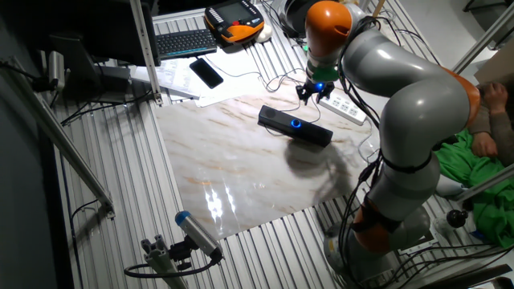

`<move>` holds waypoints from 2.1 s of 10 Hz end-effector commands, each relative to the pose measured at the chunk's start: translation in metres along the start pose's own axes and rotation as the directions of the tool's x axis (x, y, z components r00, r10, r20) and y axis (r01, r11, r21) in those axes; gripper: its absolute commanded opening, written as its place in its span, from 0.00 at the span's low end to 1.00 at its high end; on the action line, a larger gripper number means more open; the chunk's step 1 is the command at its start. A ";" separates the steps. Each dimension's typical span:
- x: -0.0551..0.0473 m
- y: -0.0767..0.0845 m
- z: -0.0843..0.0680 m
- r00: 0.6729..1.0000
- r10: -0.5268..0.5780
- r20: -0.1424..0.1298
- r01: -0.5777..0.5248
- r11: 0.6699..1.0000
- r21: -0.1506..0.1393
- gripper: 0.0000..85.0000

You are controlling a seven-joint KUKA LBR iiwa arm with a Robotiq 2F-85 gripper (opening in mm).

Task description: Turn the knob to decrease the volume of the speaker

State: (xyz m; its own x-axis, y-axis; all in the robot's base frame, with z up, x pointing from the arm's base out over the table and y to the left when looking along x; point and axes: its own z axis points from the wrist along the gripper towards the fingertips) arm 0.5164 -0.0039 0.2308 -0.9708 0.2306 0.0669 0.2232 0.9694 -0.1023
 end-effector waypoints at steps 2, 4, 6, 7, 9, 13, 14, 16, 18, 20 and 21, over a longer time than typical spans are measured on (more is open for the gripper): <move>-0.002 0.001 0.001 0.619 0.777 -0.115 -0.783 0.622 -0.014 0.00; -0.003 0.002 0.005 0.615 0.779 -0.122 -0.786 0.618 -0.015 0.00; -0.005 0.001 0.015 0.616 0.776 -0.138 -0.785 0.619 -0.027 0.00; -0.007 0.002 0.018 0.609 0.779 -0.148 -0.790 0.612 -0.030 0.00; -0.014 0.008 0.021 0.565 0.813 -0.143 -0.824 0.565 -0.044 0.20; -0.016 0.015 0.038 0.526 0.840 -0.132 -0.850 0.525 -0.044 0.20; -0.019 0.016 0.041 0.520 0.844 -0.131 -0.854 0.519 -0.041 0.20; -0.024 0.020 0.051 0.526 0.842 -0.114 -0.850 0.526 -0.034 0.20; -0.024 0.023 0.063 0.537 0.837 -0.107 -0.843 0.536 -0.037 0.40; -0.025 0.025 0.072 0.538 0.835 -0.112 -0.842 0.537 -0.039 0.40; -0.026 0.026 0.076 0.545 0.831 -0.112 -0.838 0.544 -0.042 0.40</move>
State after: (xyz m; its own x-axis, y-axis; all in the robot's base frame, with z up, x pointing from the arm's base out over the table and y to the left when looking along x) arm 0.5409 0.0091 0.1495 -0.5700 0.8193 0.0619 0.8164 0.5732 -0.0694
